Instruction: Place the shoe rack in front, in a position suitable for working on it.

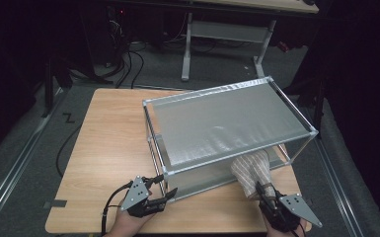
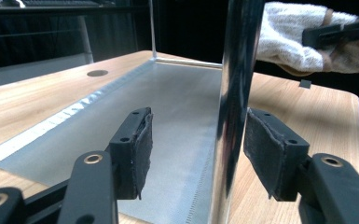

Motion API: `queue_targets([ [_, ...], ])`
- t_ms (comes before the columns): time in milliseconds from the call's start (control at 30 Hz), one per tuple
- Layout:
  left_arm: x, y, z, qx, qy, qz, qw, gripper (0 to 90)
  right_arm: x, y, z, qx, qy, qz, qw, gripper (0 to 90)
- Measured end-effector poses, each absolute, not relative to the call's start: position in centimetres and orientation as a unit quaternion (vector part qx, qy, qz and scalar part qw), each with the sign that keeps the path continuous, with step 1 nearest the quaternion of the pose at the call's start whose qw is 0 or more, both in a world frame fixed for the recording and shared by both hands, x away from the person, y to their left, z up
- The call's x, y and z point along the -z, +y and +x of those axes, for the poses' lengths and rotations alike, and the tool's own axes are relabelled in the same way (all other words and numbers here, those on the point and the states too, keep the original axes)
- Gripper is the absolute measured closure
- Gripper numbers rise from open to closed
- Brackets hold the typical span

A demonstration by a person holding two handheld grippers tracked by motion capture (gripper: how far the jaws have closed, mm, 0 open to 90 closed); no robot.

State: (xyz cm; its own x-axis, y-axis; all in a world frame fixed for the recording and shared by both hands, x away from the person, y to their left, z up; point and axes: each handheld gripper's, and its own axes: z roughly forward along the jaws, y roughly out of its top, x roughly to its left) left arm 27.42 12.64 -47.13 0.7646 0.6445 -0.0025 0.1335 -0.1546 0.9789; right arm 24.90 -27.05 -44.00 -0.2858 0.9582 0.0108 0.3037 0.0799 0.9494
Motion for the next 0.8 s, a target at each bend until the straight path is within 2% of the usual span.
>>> queue_targets([
  [800, 47.2, 12.3, 27.6, -0.207, 0.266, 0.734, 0.589, 41.4, 40.4, -27.5, 21.9, -0.518, 0.601, 0.462, 0.396, 67.9],
])
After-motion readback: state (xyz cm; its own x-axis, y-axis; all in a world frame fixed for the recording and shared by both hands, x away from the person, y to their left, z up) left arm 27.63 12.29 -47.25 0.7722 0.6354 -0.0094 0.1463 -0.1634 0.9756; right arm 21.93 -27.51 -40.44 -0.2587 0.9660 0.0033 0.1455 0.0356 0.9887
